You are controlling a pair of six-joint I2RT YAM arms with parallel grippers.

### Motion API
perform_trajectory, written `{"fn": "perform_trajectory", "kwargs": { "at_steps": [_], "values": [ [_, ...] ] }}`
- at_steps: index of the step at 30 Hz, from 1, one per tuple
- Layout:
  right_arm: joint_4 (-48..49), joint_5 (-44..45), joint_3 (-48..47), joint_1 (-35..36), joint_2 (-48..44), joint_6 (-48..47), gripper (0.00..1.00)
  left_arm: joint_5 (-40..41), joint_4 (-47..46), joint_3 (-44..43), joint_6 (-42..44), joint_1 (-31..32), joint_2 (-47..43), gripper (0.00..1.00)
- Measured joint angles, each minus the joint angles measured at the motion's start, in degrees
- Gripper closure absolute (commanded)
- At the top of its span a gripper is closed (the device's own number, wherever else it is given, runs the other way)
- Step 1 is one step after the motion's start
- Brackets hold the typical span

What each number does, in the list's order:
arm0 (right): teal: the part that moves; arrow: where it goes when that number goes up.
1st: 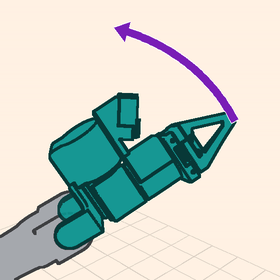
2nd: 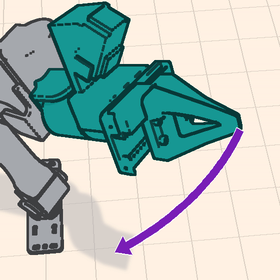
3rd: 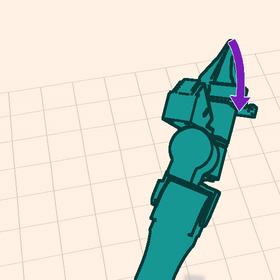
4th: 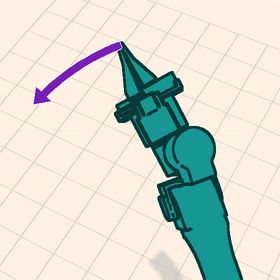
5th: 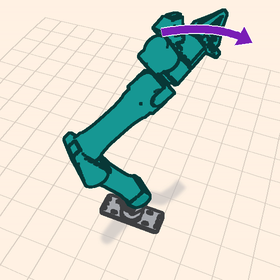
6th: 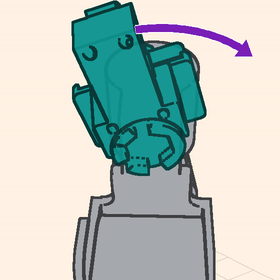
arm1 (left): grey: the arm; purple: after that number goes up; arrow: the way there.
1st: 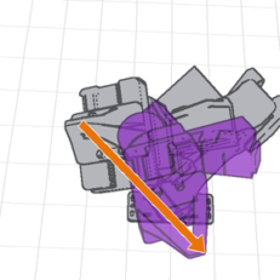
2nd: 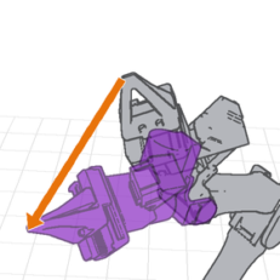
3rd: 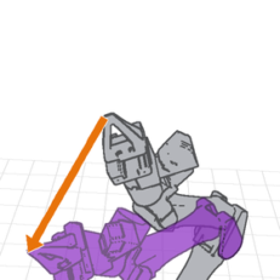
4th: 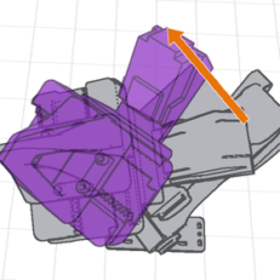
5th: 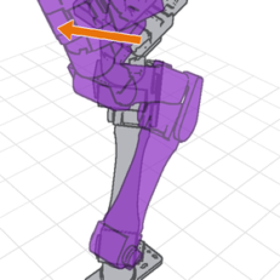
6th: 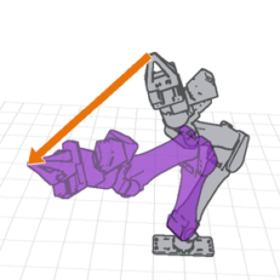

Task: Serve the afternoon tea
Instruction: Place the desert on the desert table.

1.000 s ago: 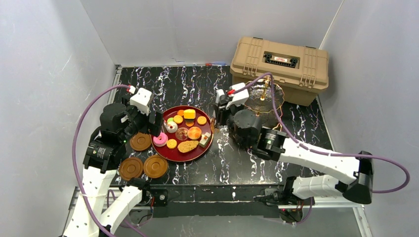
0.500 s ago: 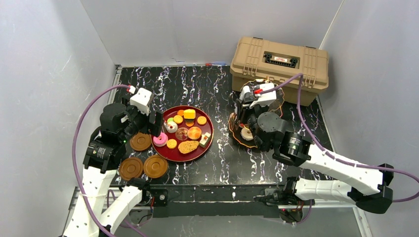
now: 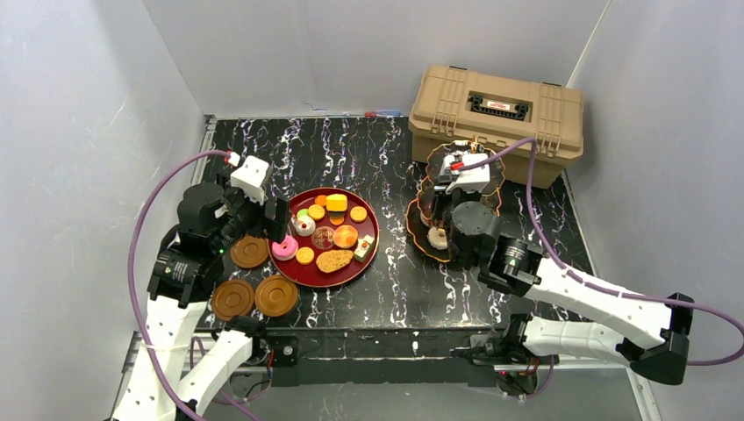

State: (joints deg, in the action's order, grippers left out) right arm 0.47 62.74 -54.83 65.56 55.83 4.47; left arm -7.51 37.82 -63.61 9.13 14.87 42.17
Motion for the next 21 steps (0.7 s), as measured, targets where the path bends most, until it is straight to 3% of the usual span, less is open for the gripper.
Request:
{"fn": "perform_trajectory", "kwargs": {
  "at_steps": [9,21],
  "values": [
    [5.5,1.0,0.8,-3.4,3.1,0.0,0.84,0.0,0.0,0.0,-0.4,0.0,0.0,0.05],
    [5.7,0.5,0.9,-4.8,5.0,1.4,0.77,0.0,0.5,-1.2,-1.3,0.0,-0.1,0.02]
  ]
}}
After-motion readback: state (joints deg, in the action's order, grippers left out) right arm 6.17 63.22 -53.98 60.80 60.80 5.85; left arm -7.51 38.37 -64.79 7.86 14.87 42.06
